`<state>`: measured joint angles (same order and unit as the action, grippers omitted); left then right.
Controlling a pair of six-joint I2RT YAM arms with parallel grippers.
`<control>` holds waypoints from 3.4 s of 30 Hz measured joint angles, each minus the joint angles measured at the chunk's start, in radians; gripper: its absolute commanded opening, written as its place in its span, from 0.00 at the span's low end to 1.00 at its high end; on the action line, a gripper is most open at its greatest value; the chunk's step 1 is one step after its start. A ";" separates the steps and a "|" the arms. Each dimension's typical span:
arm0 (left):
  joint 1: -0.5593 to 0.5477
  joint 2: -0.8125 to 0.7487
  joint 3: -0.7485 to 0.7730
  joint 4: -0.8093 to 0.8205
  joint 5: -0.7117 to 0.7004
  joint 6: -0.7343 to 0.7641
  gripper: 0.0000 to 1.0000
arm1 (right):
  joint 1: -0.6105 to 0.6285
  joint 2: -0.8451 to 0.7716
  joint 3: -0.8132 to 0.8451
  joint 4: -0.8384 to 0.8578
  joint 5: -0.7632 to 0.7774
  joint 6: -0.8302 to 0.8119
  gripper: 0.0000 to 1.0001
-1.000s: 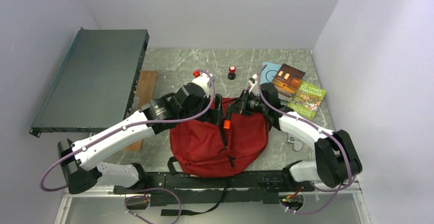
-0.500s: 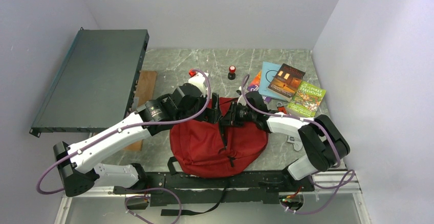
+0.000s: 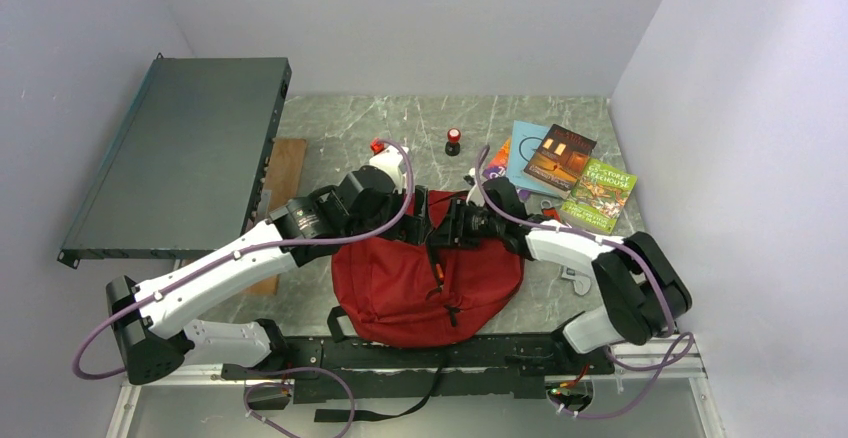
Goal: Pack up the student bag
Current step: Place the stationery in the student bag, then pick up the personal item from the center of the board, then place the personal item in the student bag.
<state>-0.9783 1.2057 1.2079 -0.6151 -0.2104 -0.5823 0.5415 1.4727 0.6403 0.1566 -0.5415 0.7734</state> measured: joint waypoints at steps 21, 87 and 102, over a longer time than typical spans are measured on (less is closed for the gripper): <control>0.000 0.009 -0.003 0.005 0.011 0.026 0.98 | -0.196 0.069 0.472 -0.373 0.257 -0.304 0.75; 0.046 -0.305 -0.430 0.108 0.353 0.010 0.96 | 0.032 -0.074 0.264 -0.528 0.206 -0.124 0.00; 0.048 -0.292 -0.335 0.061 0.203 -0.052 0.96 | 0.035 -0.092 0.056 -0.179 -0.037 0.121 0.15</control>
<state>-0.9306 0.9138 0.8726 -0.5545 -0.0078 -0.6346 0.5766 1.3804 0.6964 -0.0223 -0.5789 0.8948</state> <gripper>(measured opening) 0.960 0.426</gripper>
